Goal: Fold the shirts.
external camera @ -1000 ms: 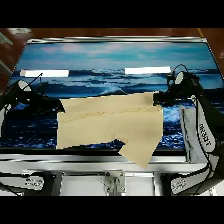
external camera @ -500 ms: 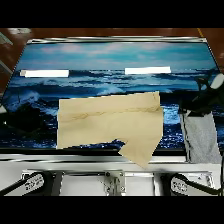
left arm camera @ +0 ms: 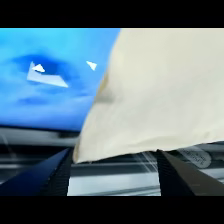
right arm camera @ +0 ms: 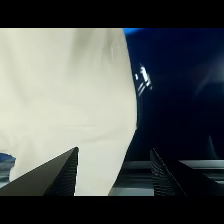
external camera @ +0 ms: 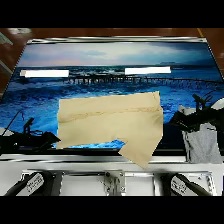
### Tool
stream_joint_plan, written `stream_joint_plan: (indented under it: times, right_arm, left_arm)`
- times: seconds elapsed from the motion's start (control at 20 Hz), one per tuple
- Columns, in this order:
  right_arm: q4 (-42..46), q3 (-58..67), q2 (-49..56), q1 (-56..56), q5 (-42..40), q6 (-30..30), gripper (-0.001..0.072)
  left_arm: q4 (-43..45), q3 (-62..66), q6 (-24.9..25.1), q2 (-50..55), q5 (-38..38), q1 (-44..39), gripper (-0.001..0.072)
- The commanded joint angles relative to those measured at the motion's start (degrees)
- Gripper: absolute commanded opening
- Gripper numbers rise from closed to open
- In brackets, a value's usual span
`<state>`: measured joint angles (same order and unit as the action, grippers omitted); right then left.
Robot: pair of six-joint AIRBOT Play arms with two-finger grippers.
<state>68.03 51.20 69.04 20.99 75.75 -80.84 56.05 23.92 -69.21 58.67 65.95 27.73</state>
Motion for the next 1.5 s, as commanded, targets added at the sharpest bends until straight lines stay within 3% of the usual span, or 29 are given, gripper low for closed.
stream_joint_plan:
  times: [0.0, 0.55, 0.75, 0.8, 0.9, 1.25, 1.45]
  right_arm:
    - [-1.9, -1.0, -0.3, 0.3, -1.9, 0.1, 0.0566]
    - [-1.0, -1.0, -0.3, 0.3, -2.9, -0.2, 0.0565]
    - [-1.2, -3.0, 1.0, 0.3, -2.0, 0.7, 0.0566]
    - [-1.4, -4.1, 1.7, 0.3, -1.8, 0.9, 0.0567]
    - [-1.8, -6.6, 3.2, 0.3, -1.7, 1.5, 0.0566]
    - [-1.1, -9.1, 4.1, 0.3, -1.9, 3.7, 0.0566]
    - [-3.3, -13.6, 4.1, 0.3, -7.0, 3.4, 0.0564]
  left_arm:
    - [-2.2, -0.9, -0.5, 1.5, -5.0, -3.2, 0.0591]
    - [-2.2, -0.3, -1.1, 6.2, -3.5, -5.7, 0.0566]
    - [-5.2, -0.3, -2.0, 8.6, -3.8, -10.1, 0.0275]
    - [-6.3, -0.3, -2.0, 9.9, -3.9, -11.1, 0.0173]
    - [-6.7, -0.2, -1.9, 12.0, -3.8, -11.7, 0.0053]
    - [-6.6, 1.9, -0.9, 9.4, -3.8, -11.7, 0.0035]
    - [-6.6, 4.1, -0.9, 8.2, -2.3, -11.7, 0.0035]
